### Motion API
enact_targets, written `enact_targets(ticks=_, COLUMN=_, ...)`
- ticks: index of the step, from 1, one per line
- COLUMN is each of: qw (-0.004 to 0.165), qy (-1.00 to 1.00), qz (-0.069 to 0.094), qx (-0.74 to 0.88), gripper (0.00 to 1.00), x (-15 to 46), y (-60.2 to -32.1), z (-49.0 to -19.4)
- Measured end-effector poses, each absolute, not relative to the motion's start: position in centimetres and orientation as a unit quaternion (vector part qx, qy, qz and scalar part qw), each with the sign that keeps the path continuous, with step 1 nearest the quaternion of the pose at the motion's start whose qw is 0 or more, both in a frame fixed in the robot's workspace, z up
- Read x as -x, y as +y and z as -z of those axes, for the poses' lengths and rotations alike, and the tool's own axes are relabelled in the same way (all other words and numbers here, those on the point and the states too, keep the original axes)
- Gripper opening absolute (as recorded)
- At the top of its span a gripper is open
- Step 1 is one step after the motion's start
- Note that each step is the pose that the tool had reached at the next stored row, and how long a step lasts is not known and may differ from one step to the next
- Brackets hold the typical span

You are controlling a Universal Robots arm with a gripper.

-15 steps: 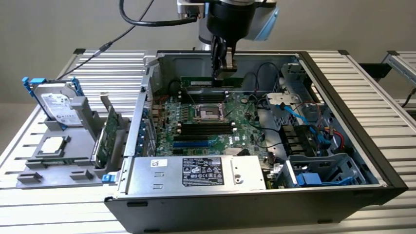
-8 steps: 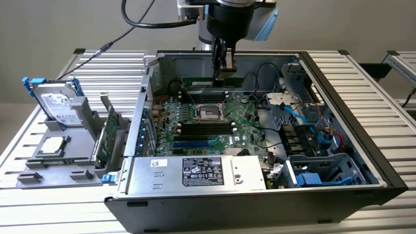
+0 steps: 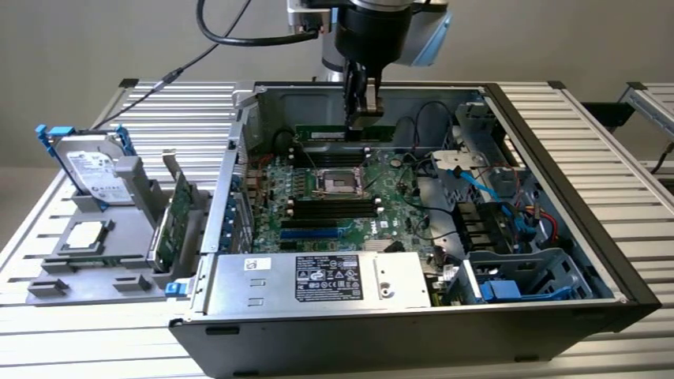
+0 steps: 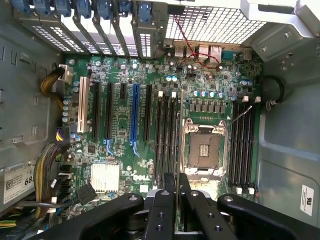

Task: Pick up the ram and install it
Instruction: 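Insert the ram into the slot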

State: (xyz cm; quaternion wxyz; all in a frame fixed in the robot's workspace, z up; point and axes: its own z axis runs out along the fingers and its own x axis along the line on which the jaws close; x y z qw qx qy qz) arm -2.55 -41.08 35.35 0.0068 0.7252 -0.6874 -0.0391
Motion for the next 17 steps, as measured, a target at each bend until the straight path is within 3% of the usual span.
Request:
enact_targets(ticks=11, qw=0.007, qy=-0.687, qz=0.039, qx=-0.725, gripper=0.14, x=2.6, y=-41.1, z=-35.1)
enact_targets(ticks=17, qw=0.007, qy=-0.687, qz=0.039, qx=-0.725, gripper=0.14, x=4.0, y=-41.1, z=-32.1)
